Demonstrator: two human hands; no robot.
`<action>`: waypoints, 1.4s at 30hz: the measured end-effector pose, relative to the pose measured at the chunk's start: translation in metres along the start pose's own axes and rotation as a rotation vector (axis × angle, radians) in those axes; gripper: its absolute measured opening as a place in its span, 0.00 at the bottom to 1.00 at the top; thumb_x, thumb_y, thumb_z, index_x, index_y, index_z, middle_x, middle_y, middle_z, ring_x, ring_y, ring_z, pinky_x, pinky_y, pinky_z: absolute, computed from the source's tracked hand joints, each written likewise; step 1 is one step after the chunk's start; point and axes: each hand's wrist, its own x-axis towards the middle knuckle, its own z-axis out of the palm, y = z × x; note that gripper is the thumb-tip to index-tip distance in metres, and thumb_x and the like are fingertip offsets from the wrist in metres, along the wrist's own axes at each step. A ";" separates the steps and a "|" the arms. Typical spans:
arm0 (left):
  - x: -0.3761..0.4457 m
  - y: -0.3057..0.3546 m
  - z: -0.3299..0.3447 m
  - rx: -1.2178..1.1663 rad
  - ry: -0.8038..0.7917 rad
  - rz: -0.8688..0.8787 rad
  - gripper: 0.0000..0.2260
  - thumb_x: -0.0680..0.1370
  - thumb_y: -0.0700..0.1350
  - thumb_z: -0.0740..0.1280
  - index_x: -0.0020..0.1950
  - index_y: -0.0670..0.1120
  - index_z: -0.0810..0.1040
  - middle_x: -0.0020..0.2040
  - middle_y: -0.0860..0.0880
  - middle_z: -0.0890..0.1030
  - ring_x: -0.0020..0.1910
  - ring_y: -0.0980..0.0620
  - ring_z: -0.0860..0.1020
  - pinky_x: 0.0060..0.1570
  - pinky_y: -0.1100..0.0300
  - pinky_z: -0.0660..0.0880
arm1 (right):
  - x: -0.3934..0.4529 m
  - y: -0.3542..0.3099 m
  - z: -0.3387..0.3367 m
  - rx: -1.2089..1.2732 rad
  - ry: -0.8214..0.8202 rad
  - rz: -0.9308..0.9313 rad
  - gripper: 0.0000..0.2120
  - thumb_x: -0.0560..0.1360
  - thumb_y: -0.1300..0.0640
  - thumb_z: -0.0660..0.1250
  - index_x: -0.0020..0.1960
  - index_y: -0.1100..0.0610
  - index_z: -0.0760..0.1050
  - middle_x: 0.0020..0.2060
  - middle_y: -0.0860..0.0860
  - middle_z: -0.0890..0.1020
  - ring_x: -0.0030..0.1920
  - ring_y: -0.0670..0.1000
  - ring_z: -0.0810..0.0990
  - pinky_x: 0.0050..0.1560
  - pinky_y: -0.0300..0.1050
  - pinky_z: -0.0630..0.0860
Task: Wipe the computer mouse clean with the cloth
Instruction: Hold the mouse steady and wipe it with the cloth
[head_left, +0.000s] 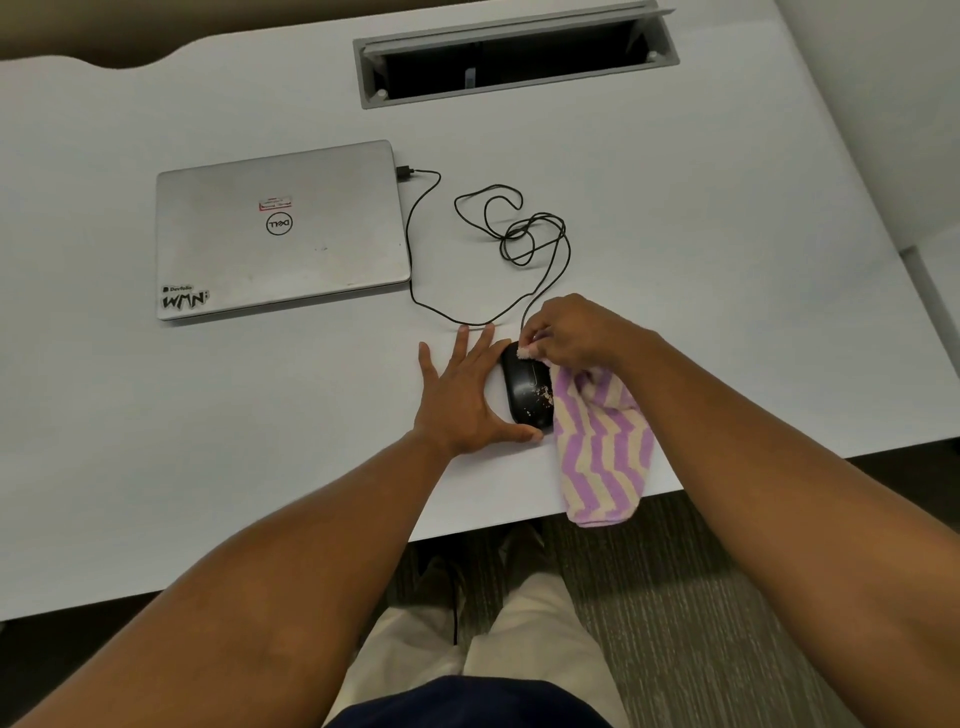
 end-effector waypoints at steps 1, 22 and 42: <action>0.000 0.000 0.000 -0.001 0.001 0.000 0.58 0.60 0.79 0.67 0.82 0.55 0.52 0.83 0.54 0.48 0.81 0.52 0.38 0.73 0.33 0.31 | 0.002 0.000 0.002 -0.021 0.036 0.014 0.08 0.75 0.53 0.70 0.53 0.51 0.82 0.52 0.50 0.80 0.53 0.49 0.77 0.53 0.44 0.74; 0.000 0.000 0.000 0.005 -0.009 -0.005 0.58 0.60 0.80 0.67 0.82 0.54 0.52 0.83 0.54 0.48 0.81 0.52 0.38 0.73 0.33 0.32 | -0.003 0.007 -0.009 0.086 -0.128 0.045 0.02 0.71 0.52 0.74 0.44 0.47 0.83 0.44 0.43 0.82 0.47 0.43 0.78 0.43 0.37 0.72; 0.000 0.000 0.000 -0.005 -0.006 -0.003 0.57 0.60 0.80 0.67 0.82 0.56 0.51 0.83 0.54 0.48 0.81 0.52 0.38 0.73 0.33 0.31 | 0.001 -0.009 -0.006 0.098 -0.068 -0.024 0.06 0.68 0.52 0.77 0.44 0.50 0.85 0.43 0.45 0.83 0.43 0.43 0.79 0.42 0.37 0.72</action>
